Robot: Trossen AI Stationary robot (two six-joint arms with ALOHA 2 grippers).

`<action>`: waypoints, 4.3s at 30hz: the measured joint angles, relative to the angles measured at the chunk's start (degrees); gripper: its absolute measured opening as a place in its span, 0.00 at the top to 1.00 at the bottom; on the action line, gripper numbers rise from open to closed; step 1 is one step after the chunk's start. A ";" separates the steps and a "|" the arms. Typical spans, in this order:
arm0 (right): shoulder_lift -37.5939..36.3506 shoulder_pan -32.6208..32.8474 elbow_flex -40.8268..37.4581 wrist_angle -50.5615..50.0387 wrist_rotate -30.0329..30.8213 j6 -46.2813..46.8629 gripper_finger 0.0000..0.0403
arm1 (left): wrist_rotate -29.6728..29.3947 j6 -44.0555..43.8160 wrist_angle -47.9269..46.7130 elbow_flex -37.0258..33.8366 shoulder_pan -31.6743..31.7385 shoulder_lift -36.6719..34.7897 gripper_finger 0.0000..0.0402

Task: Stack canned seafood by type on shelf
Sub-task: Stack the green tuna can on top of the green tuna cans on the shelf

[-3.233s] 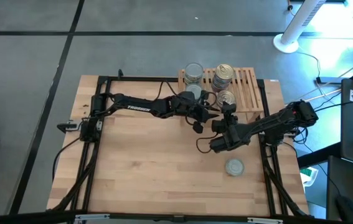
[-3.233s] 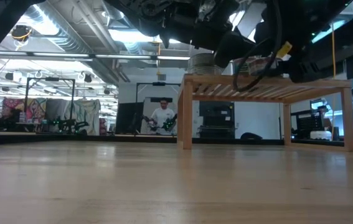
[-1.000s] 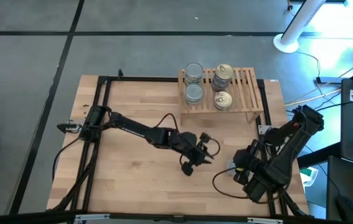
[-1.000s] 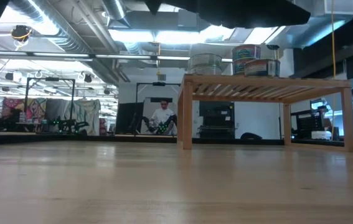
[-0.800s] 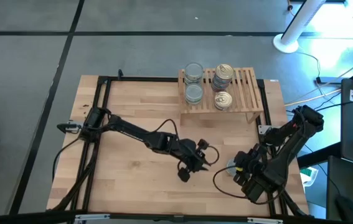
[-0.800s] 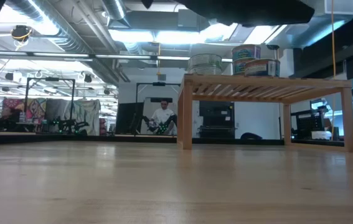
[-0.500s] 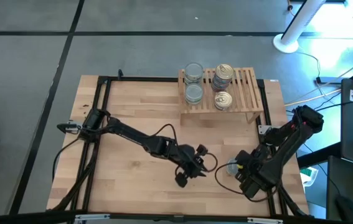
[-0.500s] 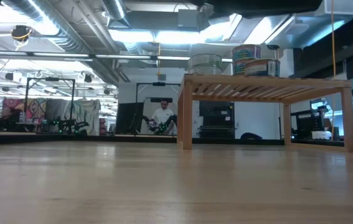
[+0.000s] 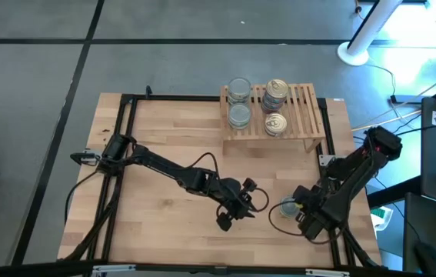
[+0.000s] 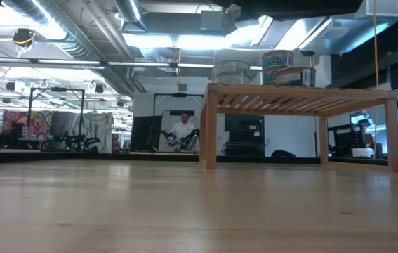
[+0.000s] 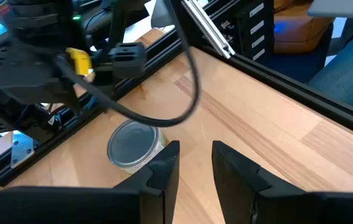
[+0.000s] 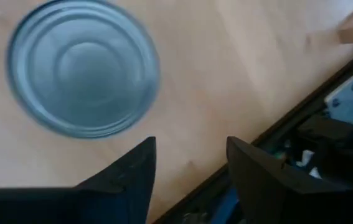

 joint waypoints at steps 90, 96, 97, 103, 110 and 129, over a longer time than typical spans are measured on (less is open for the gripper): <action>-23.35 0.00 -27.93 33.91 9.00 13.67 0.75 | -0.02 0.00 0.13 0.00 0.70 0.00 0.78; -23.39 0.02 -28.47 34.36 9.61 13.72 0.75 | -0.03 0.02 0.15 0.00 0.70 0.00 0.78; -23.39 0.02 -28.47 34.41 9.68 13.72 0.75 | -0.03 0.02 0.15 0.00 0.70 0.00 0.78; -23.33 0.00 -28.64 37.57 9.11 13.72 0.75 | -0.03 0.02 -0.01 0.00 0.70 0.00 0.78; -21.91 0.01 -28.71 42.34 9.59 16.66 0.75 | -0.04 -0.37 -0.27 0.00 0.60 0.00 0.78; -12.90 0.00 -28.52 56.83 12.31 19.14 0.75 | -0.02 0.22 -0.87 0.02 -0.44 3.41 0.78</action>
